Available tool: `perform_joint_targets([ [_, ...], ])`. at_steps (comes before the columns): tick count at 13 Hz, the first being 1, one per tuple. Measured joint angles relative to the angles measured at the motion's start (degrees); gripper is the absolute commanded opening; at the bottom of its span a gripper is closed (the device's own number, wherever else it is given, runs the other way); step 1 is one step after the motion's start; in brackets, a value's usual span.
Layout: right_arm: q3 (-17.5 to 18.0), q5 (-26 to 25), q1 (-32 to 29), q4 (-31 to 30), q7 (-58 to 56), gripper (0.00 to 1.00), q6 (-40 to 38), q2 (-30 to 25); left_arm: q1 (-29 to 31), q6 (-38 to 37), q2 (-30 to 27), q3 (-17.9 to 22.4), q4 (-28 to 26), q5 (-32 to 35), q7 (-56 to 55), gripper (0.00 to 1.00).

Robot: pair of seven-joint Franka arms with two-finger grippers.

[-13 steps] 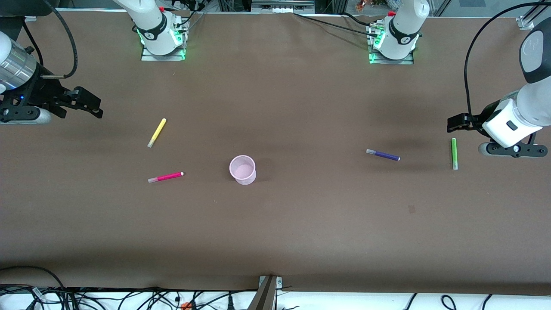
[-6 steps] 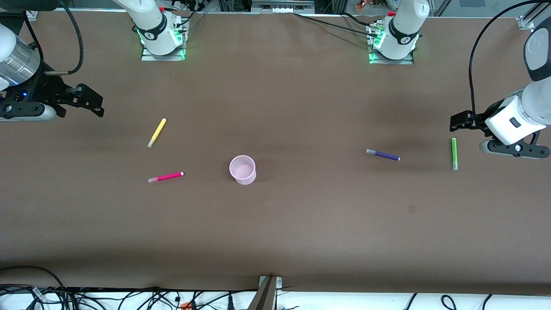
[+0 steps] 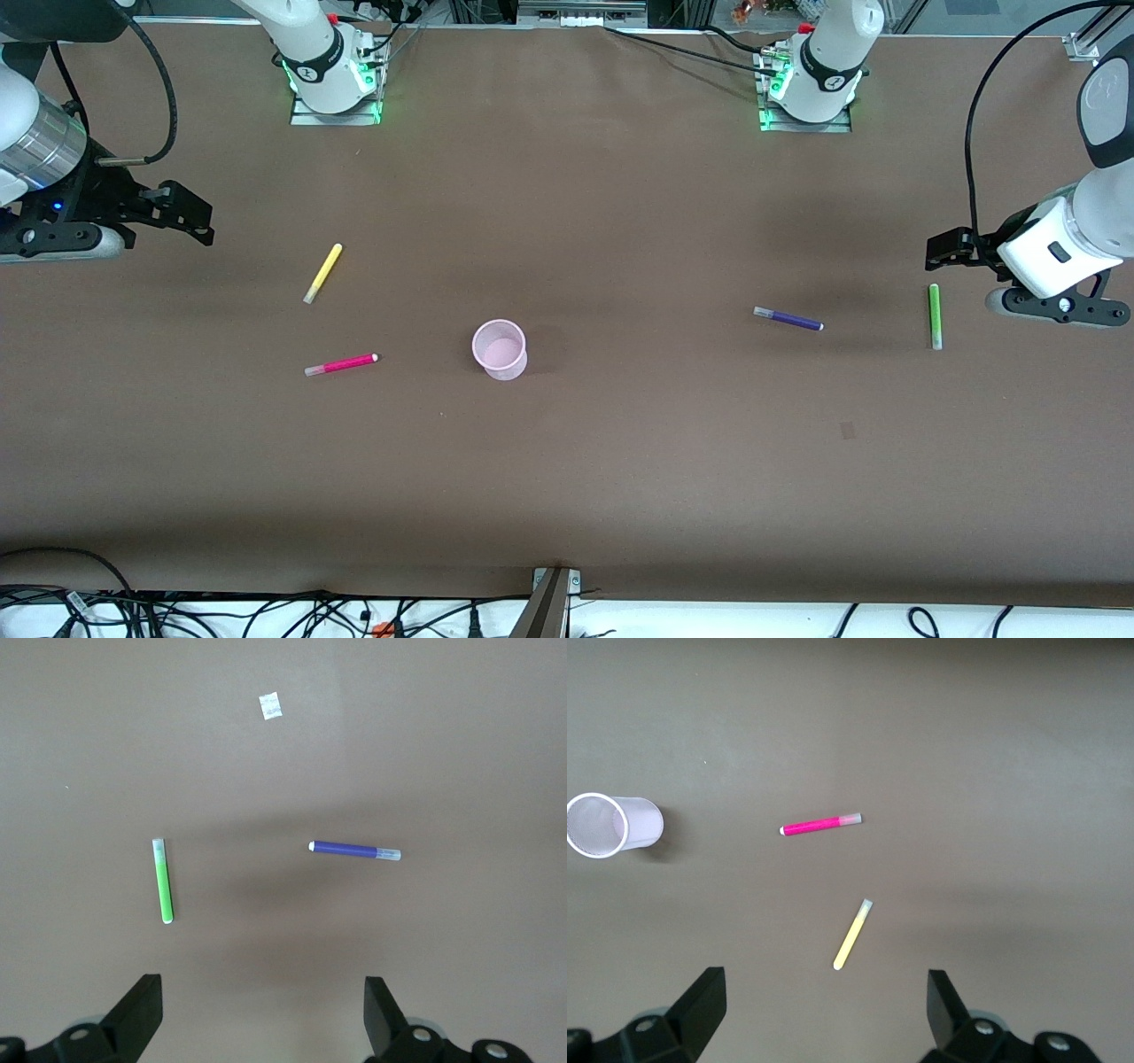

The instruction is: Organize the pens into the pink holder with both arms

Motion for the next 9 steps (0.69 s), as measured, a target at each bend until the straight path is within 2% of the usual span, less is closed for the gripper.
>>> perform_joint_targets([
  [4, 0.4, 0.1, 0.6, -1.3, 17.6, 0.98, -1.1, 1.3, 0.1, -2.0, 2.0, 0.0, -0.7, -0.9, -2.7, 1.0],
  [7, 0.7, 0.5, 3.3, -2.2, 32.3, 0.98, -0.3, 7.0, 0.7, 1.0, 3.6, 0.2, -3.1, -6.3, -15.7, 1.0],
  [9, 0.7, 2.5, 4.0, -2.4, 39.3, 0.98, 3.3, 12.3, 0.6, 5.8, 4.1, 0.0, -6.6, -6.7, -24.8, 1.0],
])
